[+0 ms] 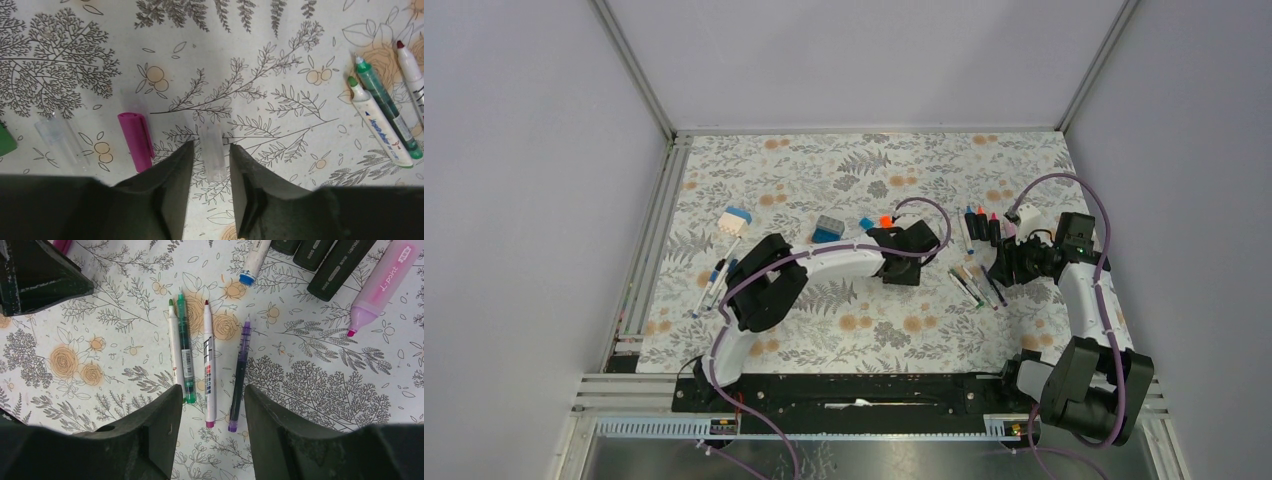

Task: Open the pen caps
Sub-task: Place the pen cap at the center of the board, then pick up the pen from the center of the board.

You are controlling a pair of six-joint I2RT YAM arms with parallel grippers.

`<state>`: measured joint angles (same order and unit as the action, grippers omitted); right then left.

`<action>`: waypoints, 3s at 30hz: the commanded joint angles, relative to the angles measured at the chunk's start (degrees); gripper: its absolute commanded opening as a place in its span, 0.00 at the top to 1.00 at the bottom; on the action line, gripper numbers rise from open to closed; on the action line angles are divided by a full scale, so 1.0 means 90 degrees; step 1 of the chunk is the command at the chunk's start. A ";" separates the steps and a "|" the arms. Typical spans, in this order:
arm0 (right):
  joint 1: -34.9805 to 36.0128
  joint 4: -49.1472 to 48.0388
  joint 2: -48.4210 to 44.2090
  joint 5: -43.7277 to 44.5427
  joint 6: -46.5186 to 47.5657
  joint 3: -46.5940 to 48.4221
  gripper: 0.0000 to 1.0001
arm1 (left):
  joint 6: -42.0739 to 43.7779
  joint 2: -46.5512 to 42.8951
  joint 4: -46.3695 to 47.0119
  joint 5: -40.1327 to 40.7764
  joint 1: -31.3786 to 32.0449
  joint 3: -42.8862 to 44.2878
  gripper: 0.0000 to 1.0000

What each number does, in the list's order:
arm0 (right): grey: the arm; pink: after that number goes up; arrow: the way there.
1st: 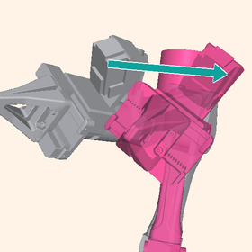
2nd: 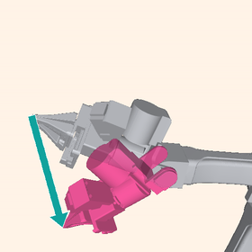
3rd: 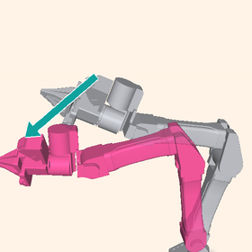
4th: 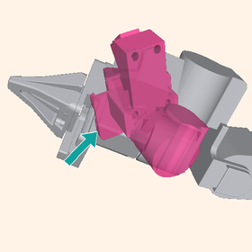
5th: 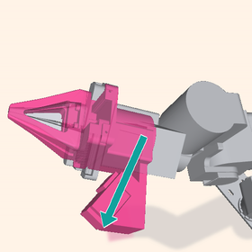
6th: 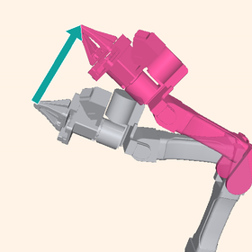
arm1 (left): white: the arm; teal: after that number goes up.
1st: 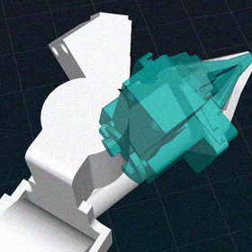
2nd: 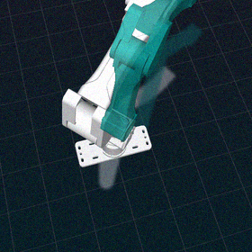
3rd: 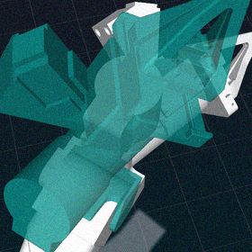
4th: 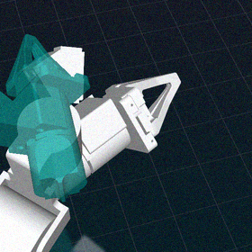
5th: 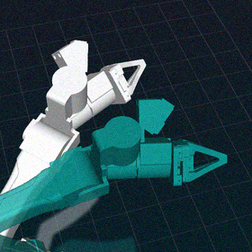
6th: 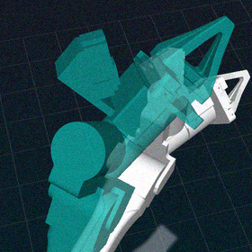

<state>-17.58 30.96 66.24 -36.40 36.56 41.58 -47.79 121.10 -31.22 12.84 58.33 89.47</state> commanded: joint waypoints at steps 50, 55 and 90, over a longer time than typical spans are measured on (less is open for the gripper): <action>-0.0019 0.0184 -0.0317 -0.0731 0.0294 -0.0018 0.43 | -0.2822 -0.6160 -0.1341 0.1756 -0.4035 -0.6004 0.09; -0.0019 0.0187 -0.0303 -0.0731 0.0294 -0.0020 0.43 | -0.2701 -0.5650 -0.1320 0.1618 -0.4410 -0.5802 0.11; -0.0019 0.0185 -0.0388 -0.0653 0.0294 -0.0005 0.43 | -0.2327 -0.4591 -0.1013 0.0490 -0.5465 -0.5975 0.71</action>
<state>-17.58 31.53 64.16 -41.54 38.35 41.47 -68.05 77.06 -38.79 20.97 9.50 37.65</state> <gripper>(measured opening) 0.565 0.311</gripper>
